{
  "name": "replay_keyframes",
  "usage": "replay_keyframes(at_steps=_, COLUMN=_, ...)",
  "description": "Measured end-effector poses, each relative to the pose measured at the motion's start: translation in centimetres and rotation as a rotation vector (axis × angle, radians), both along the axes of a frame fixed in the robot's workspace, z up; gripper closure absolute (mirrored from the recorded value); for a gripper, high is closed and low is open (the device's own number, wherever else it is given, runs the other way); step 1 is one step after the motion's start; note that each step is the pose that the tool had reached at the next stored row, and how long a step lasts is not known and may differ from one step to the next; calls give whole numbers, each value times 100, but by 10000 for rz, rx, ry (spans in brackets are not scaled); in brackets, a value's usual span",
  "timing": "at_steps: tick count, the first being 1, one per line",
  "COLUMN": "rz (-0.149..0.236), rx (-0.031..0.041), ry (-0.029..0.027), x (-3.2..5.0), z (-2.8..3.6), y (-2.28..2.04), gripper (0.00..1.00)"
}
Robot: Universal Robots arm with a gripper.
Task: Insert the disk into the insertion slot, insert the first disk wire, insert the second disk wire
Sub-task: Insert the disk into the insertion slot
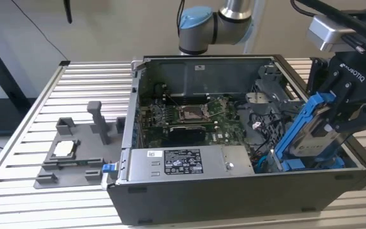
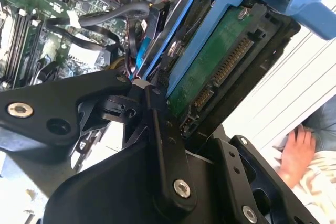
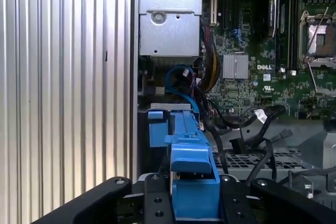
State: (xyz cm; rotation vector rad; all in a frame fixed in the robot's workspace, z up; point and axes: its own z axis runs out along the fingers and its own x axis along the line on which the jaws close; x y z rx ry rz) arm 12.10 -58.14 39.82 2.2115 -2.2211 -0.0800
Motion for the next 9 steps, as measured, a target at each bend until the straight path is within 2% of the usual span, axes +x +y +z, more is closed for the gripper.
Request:
replay_keyframes(at_steps=4, rz=0, rx=0, ry=0, x=0, z=-67, y=0, gripper=67)
replay_keyframes(at_steps=9, rz=0, rx=-1, ry=0, x=0, z=-76, y=0, gripper=67)
